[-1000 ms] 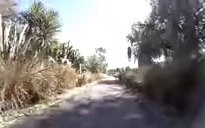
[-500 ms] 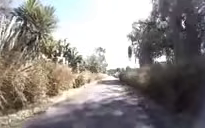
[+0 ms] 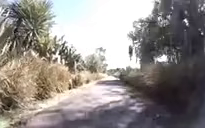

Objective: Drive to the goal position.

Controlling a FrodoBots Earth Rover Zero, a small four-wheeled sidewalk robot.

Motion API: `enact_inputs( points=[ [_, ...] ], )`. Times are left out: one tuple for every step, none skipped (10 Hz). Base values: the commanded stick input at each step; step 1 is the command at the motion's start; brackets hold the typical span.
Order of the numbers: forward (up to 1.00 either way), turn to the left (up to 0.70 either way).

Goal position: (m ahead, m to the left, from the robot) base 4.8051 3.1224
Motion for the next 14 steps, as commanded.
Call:
enact_inputs(
  points=[
    [0.85, 0.0],
    [0.85, 0.0],
    [0.85, 0.0],
    [0.85, 0.0],
    [0.85, 0.0],
    [0.85, 0.0],
    [0.85, 0.0],
    [0.85, 0.0],
    [0.85, 0.0],
    [0.85, 0.0],
    [0.85, 0.0],
    [0.85, 0.0],
    [0.85, 0.0],
    [0.85, 0.0]
  ],
)
